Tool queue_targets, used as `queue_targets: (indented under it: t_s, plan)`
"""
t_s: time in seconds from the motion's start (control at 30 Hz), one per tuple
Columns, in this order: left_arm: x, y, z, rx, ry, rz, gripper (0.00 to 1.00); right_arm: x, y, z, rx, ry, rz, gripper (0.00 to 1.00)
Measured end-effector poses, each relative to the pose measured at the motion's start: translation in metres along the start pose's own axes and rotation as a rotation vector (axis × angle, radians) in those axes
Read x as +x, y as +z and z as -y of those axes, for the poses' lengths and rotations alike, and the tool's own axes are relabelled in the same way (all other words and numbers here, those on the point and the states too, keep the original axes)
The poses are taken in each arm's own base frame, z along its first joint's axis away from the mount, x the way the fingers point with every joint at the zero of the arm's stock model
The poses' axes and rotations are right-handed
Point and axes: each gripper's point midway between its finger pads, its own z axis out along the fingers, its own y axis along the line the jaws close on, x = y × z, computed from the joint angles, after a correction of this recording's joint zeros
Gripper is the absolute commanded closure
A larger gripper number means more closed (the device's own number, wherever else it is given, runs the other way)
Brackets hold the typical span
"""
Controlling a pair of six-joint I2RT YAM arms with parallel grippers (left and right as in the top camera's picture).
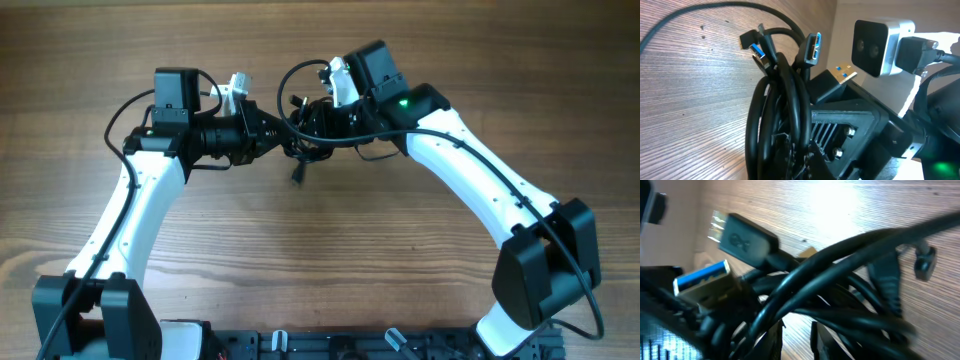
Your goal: Untangle cables
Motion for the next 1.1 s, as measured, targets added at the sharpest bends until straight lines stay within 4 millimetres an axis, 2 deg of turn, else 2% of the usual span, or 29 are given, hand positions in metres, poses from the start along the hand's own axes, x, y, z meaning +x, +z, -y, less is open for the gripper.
queue_targets:
  t_s: [0.03,0.07,0.13,0.27,0.47,0.67,0.77,0.87,0.93,1.0,1.1]
  plan:
    - [0.001,0.000,0.000,0.003,0.001,-0.003,0.96,-0.001,0.000,-0.002,-0.013,-0.002,0.000,0.78]
    - [0.001,0.000,0.001,0.005,0.001,-0.005,0.91,0.000,0.000,-0.003,-0.022,-0.003,-0.003,0.78]
    - [0.002,0.000,0.001,0.006,0.002,-0.008,0.66,0.001,0.000,-0.003,-0.039,-0.001,-0.008,0.80]
    - [0.003,0.000,-0.001,-0.004,0.003,-0.011,0.56,0.001,0.000,-0.006,-0.058,-0.003,-0.013,0.80]
    - [-0.001,-0.002,-0.035,-0.180,-0.044,0.056,0.59,-0.001,-0.005,-0.007,-0.099,0.005,-0.017,0.80]
    - [-0.004,-0.011,-0.067,-0.356,-0.087,0.117,0.67,-0.003,-0.007,-0.005,-0.099,0.010,-0.013,0.79]
    - [-0.002,-0.019,-0.086,-0.461,-0.125,0.139,0.66,-0.002,-0.006,-0.002,-0.080,0.017,-0.013,0.76]
    - [0.001,-0.033,-0.108,-0.595,-0.171,0.175,0.64,0.001,-0.006,0.009,-0.025,0.037,-0.018,0.73]
    - [-0.009,-0.039,-0.116,-0.652,-0.162,0.236,0.64,-0.001,-0.006,0.019,0.026,0.045,-0.004,0.71]
    - [-0.019,-0.038,-0.115,-0.661,-0.133,0.275,0.65,-0.004,-0.009,0.027,0.055,0.055,0.010,0.65]
    - [-0.023,-0.022,-0.120,-0.677,-0.105,0.266,0.66,-0.010,-0.017,0.045,0.094,0.084,0.029,0.58]
